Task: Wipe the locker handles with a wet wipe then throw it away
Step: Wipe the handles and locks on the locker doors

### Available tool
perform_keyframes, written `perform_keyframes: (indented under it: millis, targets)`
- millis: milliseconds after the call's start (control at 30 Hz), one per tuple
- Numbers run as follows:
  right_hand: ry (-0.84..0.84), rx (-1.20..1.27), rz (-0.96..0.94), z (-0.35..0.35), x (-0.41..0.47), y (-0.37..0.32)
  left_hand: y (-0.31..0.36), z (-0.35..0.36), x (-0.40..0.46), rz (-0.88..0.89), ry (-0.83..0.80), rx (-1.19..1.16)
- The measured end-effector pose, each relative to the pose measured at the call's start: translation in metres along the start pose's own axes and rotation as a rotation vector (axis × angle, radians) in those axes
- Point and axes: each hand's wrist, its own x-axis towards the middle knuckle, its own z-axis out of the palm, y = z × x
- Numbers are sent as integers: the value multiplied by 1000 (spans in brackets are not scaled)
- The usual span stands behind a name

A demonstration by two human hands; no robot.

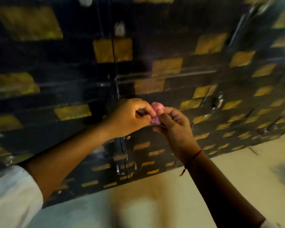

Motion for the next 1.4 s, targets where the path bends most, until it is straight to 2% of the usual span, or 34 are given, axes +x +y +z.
perform_keyframes:
  millis: [133,300,600,767,900,967,1067,1200,1300,1400]
  targets:
    - [62,-42,-106,-16,-2,-109,90,-24,63,-135,-26,-370]
    - [147,-103,-167,-39,1,-188,156,-32,122,-161,-105,-364]
    - [344,-164,-402,-130,17,-293,270,-7,201,-106,-63,-408]
    - [289,-124,-500,-187,41,-347,326,20,253,-69,19,-393]
    - [51,-27,-361,-216,63,-399,357,30,298,-21,157,-375]
    - [-71,-91,-308,-229,77,-423,371,29,320,8,148,-378]
    - [-180,-158,-359,-243,102,-452,383,19,346,-6,94,-366]
    - [-143,-160,-410,-247,148,-485,395,-6,381,-9,72,-277]
    - [-91,-191,-497,-247,185,-502,402,-25,404,-2,156,-208]
    - [-78,-110,-597,-240,213,-523,412,-46,429,52,240,-118]
